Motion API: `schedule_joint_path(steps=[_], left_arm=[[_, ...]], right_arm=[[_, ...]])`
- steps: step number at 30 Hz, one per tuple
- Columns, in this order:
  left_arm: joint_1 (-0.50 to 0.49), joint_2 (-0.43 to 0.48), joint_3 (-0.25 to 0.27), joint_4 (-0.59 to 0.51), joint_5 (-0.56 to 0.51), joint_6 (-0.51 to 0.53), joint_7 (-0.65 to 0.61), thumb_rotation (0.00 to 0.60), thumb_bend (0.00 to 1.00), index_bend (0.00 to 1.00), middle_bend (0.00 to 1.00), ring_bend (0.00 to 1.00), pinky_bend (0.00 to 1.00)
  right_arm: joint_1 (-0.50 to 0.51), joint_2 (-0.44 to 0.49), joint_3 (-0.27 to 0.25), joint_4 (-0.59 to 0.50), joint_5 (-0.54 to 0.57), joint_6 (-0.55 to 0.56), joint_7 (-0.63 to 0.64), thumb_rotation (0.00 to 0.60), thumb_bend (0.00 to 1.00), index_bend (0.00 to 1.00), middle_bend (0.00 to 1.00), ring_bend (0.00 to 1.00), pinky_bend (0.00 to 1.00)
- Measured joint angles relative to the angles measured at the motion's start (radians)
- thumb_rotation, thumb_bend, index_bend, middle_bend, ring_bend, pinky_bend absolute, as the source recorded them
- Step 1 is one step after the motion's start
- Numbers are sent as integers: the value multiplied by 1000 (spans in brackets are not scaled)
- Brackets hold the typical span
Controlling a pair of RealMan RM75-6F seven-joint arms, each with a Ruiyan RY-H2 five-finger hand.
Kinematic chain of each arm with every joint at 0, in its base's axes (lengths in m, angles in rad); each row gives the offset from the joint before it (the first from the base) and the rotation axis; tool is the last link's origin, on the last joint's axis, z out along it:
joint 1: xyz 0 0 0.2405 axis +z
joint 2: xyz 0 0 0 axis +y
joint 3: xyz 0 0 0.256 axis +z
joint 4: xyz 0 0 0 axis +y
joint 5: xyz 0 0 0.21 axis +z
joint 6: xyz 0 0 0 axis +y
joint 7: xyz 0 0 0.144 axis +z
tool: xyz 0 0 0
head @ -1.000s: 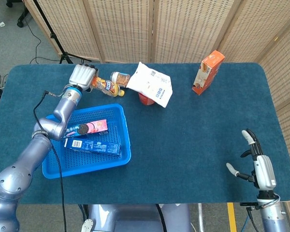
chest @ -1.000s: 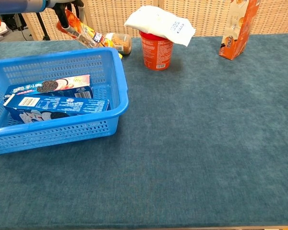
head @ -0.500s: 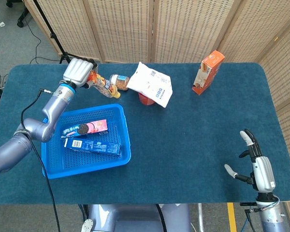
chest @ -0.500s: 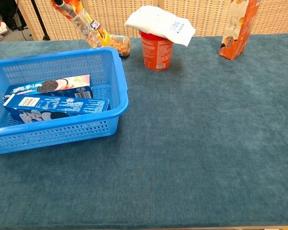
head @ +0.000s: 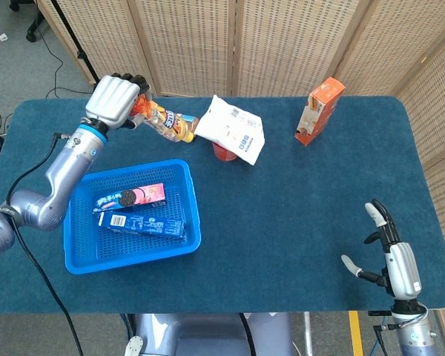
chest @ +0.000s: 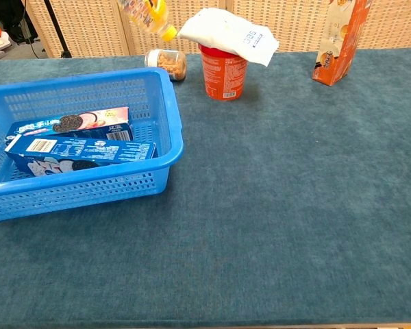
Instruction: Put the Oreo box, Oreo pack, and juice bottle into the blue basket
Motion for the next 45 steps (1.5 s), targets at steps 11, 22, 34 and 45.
schedule_joint_path(steps=[11, 22, 34, 45], left_arm=[[29, 178, -9, -344, -33, 57, 29, 600, 348, 684, 351, 333, 362], [112, 367, 14, -561, -20, 70, -27, 600, 335, 684, 350, 334, 363], [248, 555, 47, -695, 139, 17, -211, 600, 243, 421, 56, 96, 242], [347, 655, 79, -723, 329, -25, -378, 600, 220, 316, 0, 30, 166]], right_arm=[[-3, 2, -9, -14, -20, 13, -18, 600, 245, 0, 0, 0, 464], [-1, -6, -16, -15, -27, 11, -46, 600, 243, 0, 0, 0, 464], [-2, -26, -30, -22, -67, 25, -111, 600, 246, 0, 0, 0, 464], [-5, -29, -33, -34, -83, 39, -142, 600, 245, 0, 0, 0, 464]])
